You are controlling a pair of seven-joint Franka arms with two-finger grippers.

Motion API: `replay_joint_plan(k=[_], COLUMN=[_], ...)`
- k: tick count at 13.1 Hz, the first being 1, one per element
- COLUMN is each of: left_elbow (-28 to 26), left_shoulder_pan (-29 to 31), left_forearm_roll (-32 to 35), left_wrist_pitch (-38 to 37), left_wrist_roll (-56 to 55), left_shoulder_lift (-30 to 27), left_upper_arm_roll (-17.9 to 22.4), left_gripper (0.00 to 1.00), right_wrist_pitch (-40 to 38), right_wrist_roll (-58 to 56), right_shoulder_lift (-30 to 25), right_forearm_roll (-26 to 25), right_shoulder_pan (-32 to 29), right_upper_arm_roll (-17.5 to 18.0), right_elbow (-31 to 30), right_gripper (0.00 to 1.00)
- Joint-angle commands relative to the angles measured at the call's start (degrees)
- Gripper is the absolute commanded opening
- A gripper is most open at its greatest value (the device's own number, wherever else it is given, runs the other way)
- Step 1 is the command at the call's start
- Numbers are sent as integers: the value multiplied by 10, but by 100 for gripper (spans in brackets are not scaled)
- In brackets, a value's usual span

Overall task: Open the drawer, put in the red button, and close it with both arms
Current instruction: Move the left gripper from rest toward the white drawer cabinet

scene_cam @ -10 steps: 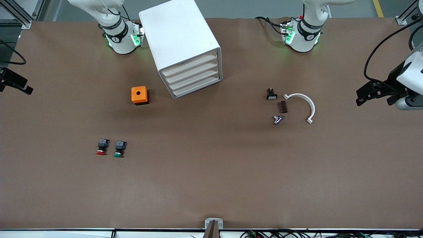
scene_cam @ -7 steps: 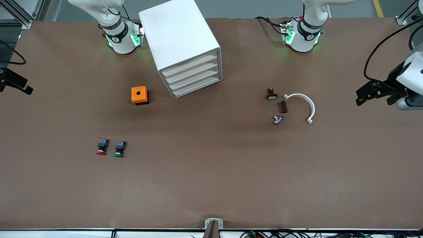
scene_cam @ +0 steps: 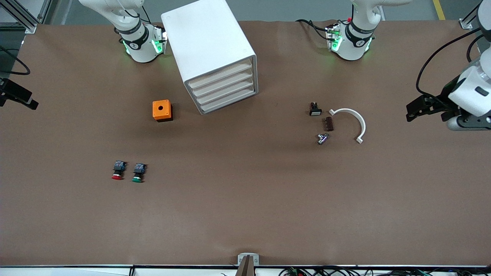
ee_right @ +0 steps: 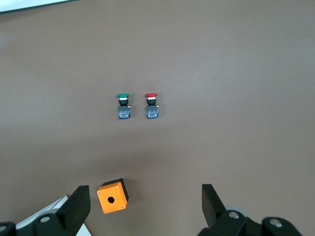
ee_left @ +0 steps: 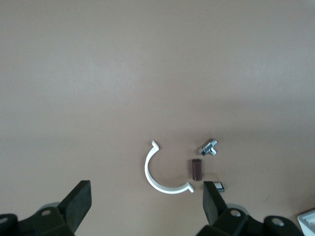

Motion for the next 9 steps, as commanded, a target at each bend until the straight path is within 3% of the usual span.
replay_joint_plan(k=[1, 4, 9], left_elbow=[-11, -30, -69], left_shoulder_pan=[-9, -7, -1], left_forearm_roll=[-11, -61, -247], left_wrist_pitch=[-11, -30, -46], left_wrist_roll=[26, 55, 173], left_shoulder_lift=[14, 43, 117], left_upper_arm_roll=[-10, -29, -30], left_gripper=[100, 100, 100], right_wrist_pitch=[-6, -6, -5], right_wrist_roll=[-6, -6, -6], right_shoulder_lift=[0, 0, -1], right_forearm_roll=[-8, -8, -9], right_shoulder_pan=[-9, -9, -9], right_upper_arm_roll=[7, 7, 7], right_elbow=[7, 7, 8], right_gripper=[100, 100, 100])
